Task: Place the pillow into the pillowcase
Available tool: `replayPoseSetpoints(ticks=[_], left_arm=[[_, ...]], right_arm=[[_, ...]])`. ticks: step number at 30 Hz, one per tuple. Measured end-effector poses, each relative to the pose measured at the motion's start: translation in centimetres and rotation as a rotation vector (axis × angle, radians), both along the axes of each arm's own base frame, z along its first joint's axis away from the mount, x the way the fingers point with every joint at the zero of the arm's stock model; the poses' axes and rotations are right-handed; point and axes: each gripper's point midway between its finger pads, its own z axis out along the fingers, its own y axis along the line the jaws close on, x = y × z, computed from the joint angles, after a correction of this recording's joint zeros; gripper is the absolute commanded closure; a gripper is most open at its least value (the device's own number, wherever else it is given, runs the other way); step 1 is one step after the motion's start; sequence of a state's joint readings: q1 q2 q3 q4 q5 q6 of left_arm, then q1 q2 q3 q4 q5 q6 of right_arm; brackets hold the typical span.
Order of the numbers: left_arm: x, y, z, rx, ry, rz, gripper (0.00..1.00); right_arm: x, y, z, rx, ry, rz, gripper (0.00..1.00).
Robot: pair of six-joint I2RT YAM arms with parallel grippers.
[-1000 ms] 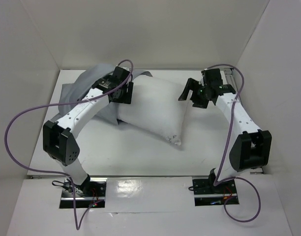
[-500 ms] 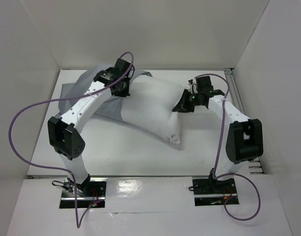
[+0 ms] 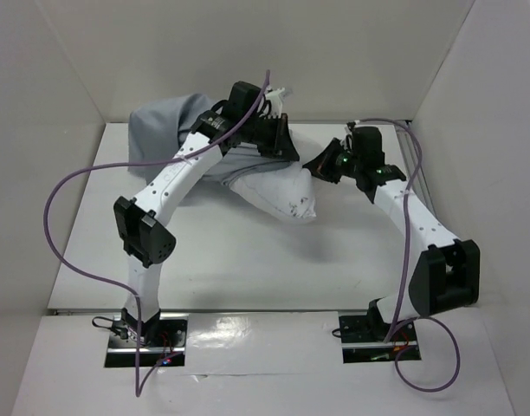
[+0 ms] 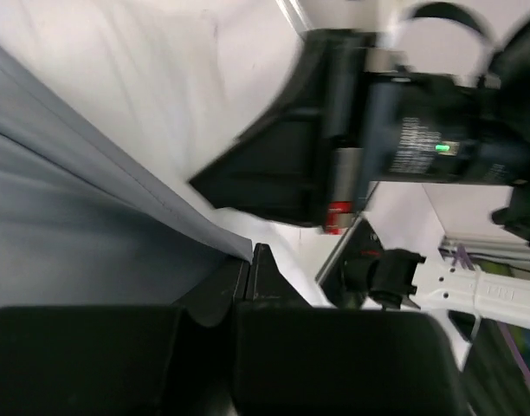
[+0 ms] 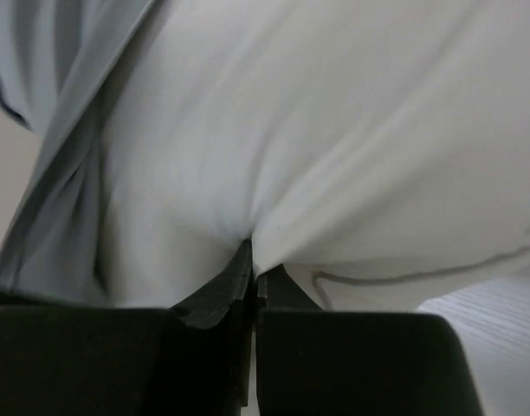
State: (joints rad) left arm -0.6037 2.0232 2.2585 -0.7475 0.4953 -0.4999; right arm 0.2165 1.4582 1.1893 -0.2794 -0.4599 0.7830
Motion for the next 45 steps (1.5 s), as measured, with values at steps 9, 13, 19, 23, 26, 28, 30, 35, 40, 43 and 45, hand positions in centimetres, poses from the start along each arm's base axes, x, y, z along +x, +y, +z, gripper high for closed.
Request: replayPoseSetpoints(ticks=[9, 13, 19, 23, 26, 28, 30, 35, 40, 43, 45], left_arm=[[-1.2, 4.0, -5.4, 0.154, 0.128, 0.06, 0.28], [-1.8, 6.9, -3.1, 0.28, 0.003, 0.18, 0.22], [-5.6, 14.6, -1.1, 0.463, -0.175, 0.521, 0.33], [-10.0, 18.9, -6.4, 0.596, -0.131, 0.632, 0.39], [-11.8, 19.8, -11.8, 0.676, -0.073, 0.64, 0.41], [-12.9, 19.5, -14.7, 0.706, -0.045, 0.61, 0.39], [-13.8, 18.9, -16.4, 0.708, -0.025, 0.568, 0.28], [-13.7, 17.3, -19.1, 0.68, -0.013, 0.564, 0.12], [-13.1, 17.3, -23.1, 0.71, -0.027, 0.578, 0.15], [-12.5, 17.4, -25.0, 0.741, -0.041, 0.591, 0.18], [-11.8, 17.3, -25.7, 0.753, -0.057, 0.611, 0.2]], right_arm=[[-2.6, -0.6, -4.6, -0.01, 0.088, -0.051, 1.0], [-2.9, -0.2, -3.8, 0.008, 0.074, -0.035, 1.0], [-3.1, 0.0, -3.6, 0.017, 0.078, -0.028, 0.28], [-2.9, 0.0, -3.1, 0.002, 0.067, -0.018, 0.02], [-2.6, -0.6, -2.3, -0.033, 0.054, -0.017, 0.0], [-2.3, -1.2, -1.6, -0.058, 0.042, -0.02, 0.0], [-1.9, -2.2, -1.0, -0.094, 0.023, -0.03, 0.0], [-2.6, -4.6, -1.3, -0.203, 0.035, -0.042, 0.0], [-4.9, -5.7, -2.0, -0.275, 0.08, -0.02, 0.0], [-6.1, -6.3, -1.9, -0.305, 0.093, -0.02, 0.0], [-6.7, -6.5, -1.6, -0.315, 0.087, -0.014, 0.0]])
